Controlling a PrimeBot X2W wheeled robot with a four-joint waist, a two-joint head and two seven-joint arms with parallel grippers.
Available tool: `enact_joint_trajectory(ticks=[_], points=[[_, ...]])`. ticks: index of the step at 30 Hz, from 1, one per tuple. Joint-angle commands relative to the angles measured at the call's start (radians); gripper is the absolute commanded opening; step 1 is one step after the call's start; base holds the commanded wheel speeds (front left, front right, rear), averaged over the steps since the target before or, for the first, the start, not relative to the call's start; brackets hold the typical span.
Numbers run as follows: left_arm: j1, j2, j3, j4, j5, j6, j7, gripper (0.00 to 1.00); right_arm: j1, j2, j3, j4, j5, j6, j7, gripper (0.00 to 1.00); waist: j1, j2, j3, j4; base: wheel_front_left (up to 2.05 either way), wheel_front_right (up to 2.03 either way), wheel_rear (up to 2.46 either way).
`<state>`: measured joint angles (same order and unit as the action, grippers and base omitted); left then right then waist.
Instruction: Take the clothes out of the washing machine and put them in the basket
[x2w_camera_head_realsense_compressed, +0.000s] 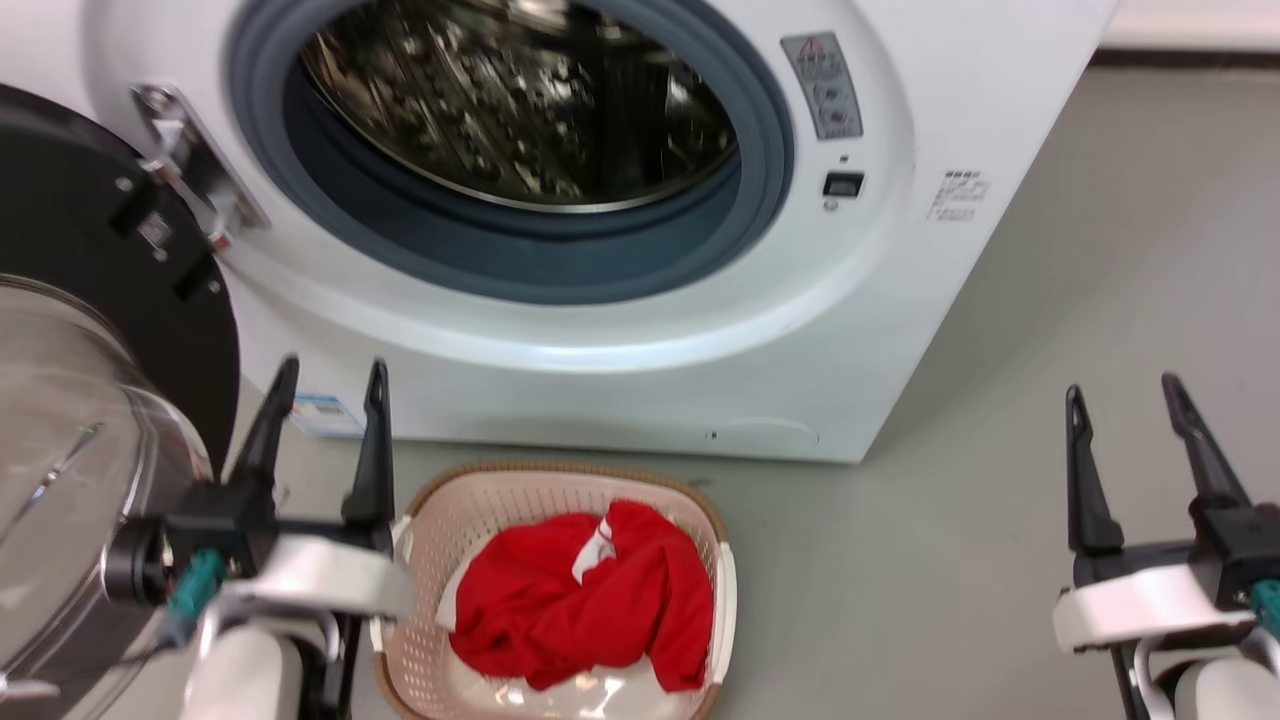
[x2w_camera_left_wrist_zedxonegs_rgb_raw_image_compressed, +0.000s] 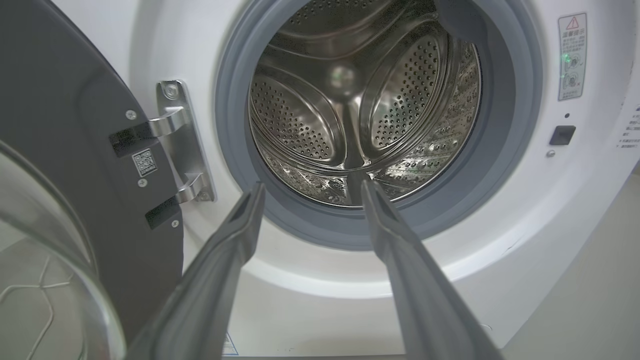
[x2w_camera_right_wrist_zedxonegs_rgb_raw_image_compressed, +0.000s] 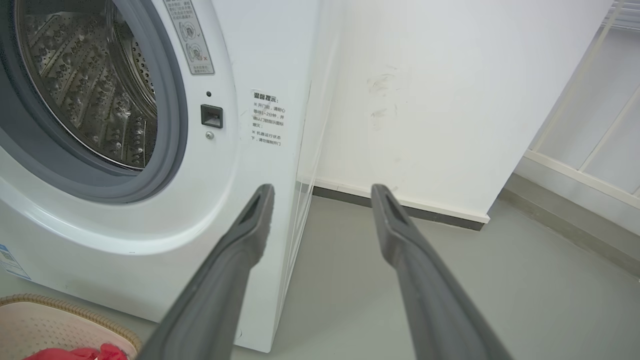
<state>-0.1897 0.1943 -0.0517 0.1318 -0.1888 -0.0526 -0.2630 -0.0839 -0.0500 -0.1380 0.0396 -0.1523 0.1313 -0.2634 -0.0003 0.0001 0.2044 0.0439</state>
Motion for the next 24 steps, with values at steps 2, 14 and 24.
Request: enact_joint_trajectory(ticks=[2, 14, 24], points=[[0.046, -0.026, 0.02, -0.021, 0.018, 0.002, -0.003, 1.0, 0.027, 0.0, 0.003, 0.0, 0.014, -0.001, -0.002, 1.0, 0.0003, -0.0001, -0.051, 0.001, 0.0, 0.0, 0.0], [0.231, -0.12, 0.07, -0.042, 0.115, 0.012, -0.003, 1.0, 0.144, 0.0, 0.028, -0.033, 0.062, -0.001, -0.002, 1.0, 0.0003, -0.0001, -0.155, -0.026, 0.0, 0.0, 0.0], [0.262, -0.133, 0.072, -0.009, 0.143, -0.001, -0.003, 1.0, 0.184, 0.0, 0.037, -0.049, 0.081, -0.001, -0.002, 1.0, 0.0003, -0.0001, -0.18, -0.044, 0.0, 0.0, 0.0]])
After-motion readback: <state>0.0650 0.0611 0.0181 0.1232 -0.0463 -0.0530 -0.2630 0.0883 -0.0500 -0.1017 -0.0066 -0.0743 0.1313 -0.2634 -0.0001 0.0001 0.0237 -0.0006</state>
